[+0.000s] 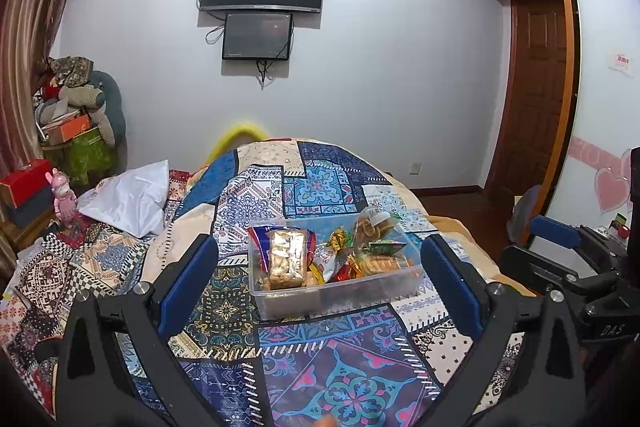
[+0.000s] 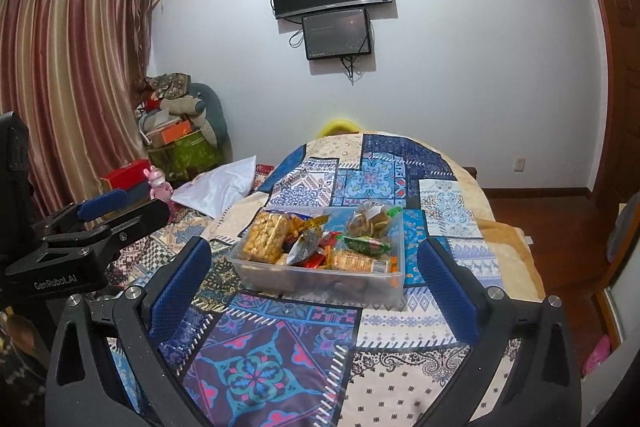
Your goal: Organize snacks
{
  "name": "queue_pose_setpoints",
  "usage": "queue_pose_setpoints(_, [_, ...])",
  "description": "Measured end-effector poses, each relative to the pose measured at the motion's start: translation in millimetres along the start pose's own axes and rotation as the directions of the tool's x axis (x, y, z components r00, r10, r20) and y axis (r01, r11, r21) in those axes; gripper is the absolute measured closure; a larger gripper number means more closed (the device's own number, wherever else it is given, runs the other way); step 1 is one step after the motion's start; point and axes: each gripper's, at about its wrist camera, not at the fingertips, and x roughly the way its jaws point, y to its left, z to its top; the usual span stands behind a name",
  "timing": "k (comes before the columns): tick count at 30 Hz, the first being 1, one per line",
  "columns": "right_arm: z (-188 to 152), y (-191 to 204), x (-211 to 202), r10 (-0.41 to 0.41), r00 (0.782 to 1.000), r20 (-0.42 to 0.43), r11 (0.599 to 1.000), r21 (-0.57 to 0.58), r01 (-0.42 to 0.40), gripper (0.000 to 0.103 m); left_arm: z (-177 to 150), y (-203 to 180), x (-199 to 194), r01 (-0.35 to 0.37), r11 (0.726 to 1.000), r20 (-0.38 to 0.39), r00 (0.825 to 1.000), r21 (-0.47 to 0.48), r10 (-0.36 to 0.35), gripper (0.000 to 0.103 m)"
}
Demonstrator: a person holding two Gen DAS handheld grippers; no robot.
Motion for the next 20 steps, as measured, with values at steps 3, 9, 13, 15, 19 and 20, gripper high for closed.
queue_pose_setpoints(3, [0.3,0.5,0.3,-0.006,1.0,0.002,1.0,-0.005,0.006,0.0,0.1,-1.5,-0.8,0.002,1.0,0.003,1.0,0.008,-0.002,0.0])
queue_pose_setpoints(9, [0.7,0.9,-0.7,-0.007,1.0,0.005,1.0,-0.005,0.007,0.0,0.6,-3.2,-2.5,0.0,1.0,0.009,1.0,0.008,0.0,0.0])
queue_pose_setpoints(13, [1.0,0.8,-0.8,-0.006,1.0,0.005,1.0,-0.007,0.006,0.0,0.2,-2.9,-2.0,0.002,1.0,0.006,1.0,0.01,-0.002,0.0])
queue_pose_setpoints(15, [1.2,0.2,-0.6,-0.007,1.0,0.007,1.0,-0.008,0.007,0.0,-0.2,-3.5,-2.2,0.003,1.0,0.005,1.0,0.014,-0.003,0.0])
queue_pose_setpoints(19, [1.7,0.6,-0.7,-0.006,1.0,0.007,1.0,-0.009,0.006,0.0,-0.5,-3.7,-2.1,0.008,1.0,0.005,1.0,0.014,-0.008,0.0])
queue_pose_setpoints(20, [1.6,0.6,-0.8,-0.007,1.0,0.008,1.0,-0.009,0.007,0.0,-0.4,-3.6,-1.9,0.009,1.0,0.003,1.0,0.013,-0.009,0.0])
